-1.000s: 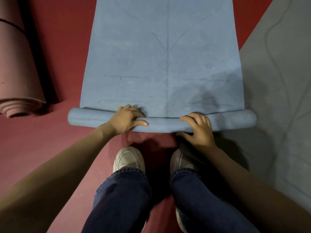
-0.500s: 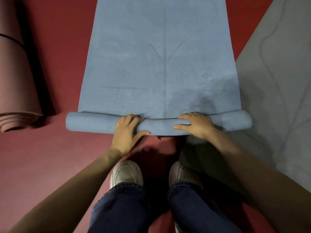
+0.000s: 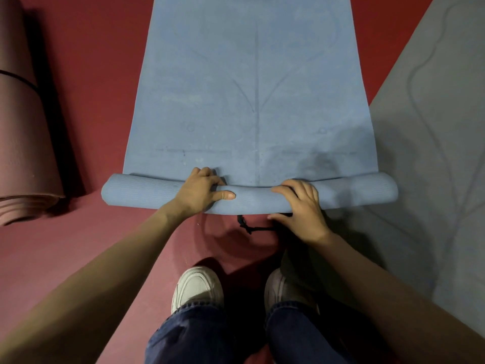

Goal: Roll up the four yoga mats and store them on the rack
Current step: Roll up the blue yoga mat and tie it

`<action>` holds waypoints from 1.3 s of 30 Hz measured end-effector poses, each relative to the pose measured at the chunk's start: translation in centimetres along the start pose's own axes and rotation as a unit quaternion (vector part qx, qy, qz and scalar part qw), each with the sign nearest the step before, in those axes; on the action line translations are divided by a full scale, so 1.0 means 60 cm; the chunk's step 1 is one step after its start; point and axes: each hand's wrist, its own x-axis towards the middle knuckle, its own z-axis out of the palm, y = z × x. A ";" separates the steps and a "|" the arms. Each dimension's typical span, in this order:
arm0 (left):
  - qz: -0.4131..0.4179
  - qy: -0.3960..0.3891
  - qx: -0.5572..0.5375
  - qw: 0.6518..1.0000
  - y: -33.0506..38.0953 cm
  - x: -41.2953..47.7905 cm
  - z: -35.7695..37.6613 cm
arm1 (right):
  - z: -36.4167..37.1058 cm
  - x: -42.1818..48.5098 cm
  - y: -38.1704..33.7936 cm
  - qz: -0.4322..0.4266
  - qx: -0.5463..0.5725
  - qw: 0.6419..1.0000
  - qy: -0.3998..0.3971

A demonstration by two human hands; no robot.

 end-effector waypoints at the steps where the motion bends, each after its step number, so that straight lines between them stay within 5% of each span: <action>1: 0.004 0.018 -0.008 1.000 0.000 0.002 -0.003 | -0.003 0.010 0.000 0.011 0.005 1.000 0.000; 6: 0.036 0.239 0.021 0.970 0.022 -0.025 0.023 | -0.033 0.060 0.010 0.040 0.014 0.994 -0.101; 9: -0.022 0.281 0.011 0.959 0.045 -0.044 0.055 | -0.050 0.095 0.011 0.068 0.034 0.983 -0.165; 16: 0.044 0.214 0.066 0.974 0.007 -0.026 0.049 | -0.055 0.119 0.013 0.085 -0.008 0.975 -0.205; 22: 0.022 0.150 0.046 0.987 0.010 0.011 0.009 | -0.030 0.075 0.005 0.013 -0.107 0.994 -0.026; 27: -0.021 0.051 0.068 0.996 0.019 0.045 -0.023 | -0.026 0.051 0.040 -0.004 -0.176 0.984 -0.023; 31: 0.010 0.102 0.036 0.994 0.017 0.039 -0.029 | -0.043 0.094 0.031 0.023 -0.164 0.985 -0.051; 39: 0.073 0.185 0.243 0.949 -0.039 0.012 -0.015 | -0.057 0.111 0.034 0.051 -0.185 0.977 -0.095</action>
